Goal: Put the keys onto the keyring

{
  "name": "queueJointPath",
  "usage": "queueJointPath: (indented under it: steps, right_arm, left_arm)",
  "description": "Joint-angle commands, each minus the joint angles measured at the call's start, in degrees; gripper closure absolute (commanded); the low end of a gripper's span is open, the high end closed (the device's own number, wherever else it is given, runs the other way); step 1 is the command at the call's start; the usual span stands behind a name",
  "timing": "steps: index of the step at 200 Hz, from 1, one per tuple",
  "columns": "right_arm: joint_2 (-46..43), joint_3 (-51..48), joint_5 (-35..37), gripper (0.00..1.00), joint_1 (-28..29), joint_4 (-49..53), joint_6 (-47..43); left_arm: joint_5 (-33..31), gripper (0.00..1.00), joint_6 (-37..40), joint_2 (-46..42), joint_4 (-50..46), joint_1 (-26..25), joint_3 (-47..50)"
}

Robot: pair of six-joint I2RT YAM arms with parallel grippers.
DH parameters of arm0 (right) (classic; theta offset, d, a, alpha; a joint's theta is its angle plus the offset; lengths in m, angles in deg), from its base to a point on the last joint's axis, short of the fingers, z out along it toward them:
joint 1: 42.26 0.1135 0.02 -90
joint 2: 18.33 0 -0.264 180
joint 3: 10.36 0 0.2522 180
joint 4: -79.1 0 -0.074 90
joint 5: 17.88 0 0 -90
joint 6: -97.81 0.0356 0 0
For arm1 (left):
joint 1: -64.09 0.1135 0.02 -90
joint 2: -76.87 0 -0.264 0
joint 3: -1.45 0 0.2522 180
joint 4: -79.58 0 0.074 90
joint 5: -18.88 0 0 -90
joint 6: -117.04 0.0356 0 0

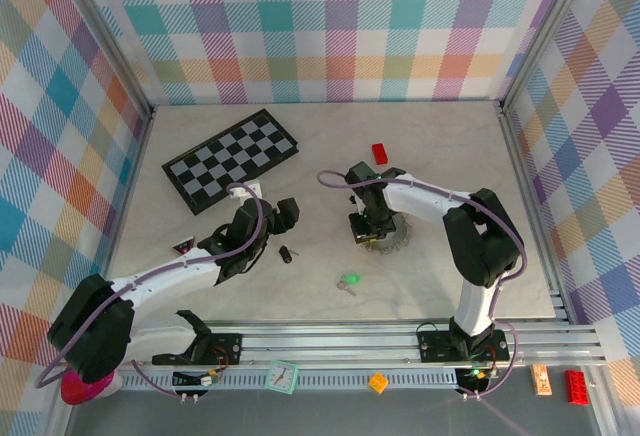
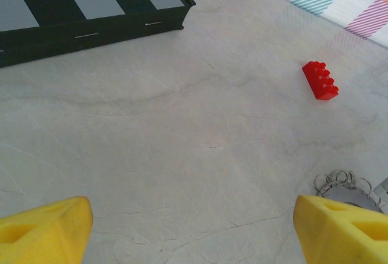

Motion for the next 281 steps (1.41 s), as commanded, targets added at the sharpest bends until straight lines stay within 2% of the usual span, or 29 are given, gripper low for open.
queueJointPath:
  steps: [1, 89, 132, 216, 261, 281]
  right_arm:
    - [1.5, 1.0, 0.4, 0.77, 0.5, 1.9, 0.0]
    - [1.0, -0.9, -0.6, 0.7, 0.5, -0.3, 6.4]
    - [0.1, -2.2, -0.4, 0.71, 0.5, -1.4, 9.6]
    - [-0.4, -2.4, -0.6, 0.85, 0.5, -2.4, 12.4]
    - [-1.1, -1.7, -0.1, 1.0, 0.5, -2.2, 12.3]
    - [-1.9, -0.9, 1.1, 1.0, 0.4, -0.9, 10.7]
  left_arm:
    - [-1.8, 0.15, -0.8, -1.4, -1.1, -0.7, 0.7]
    - [-2.7, 0.15, -0.9, -2.8, -2.1, -0.7, 1.0]
    - [-3.1, 0.15, -0.9, -3.8, -2.5, -0.8, 1.5]
    - [-4.1, 0.15, -0.8, -4.7, -3.3, -0.8, 1.7]
    - [-4.5, 0.15, -0.8, -5.1, -3.7, -0.7, 1.7]
    - [-4.9, 0.15, -0.9, -5.4, -4.1, -0.8, 1.7]
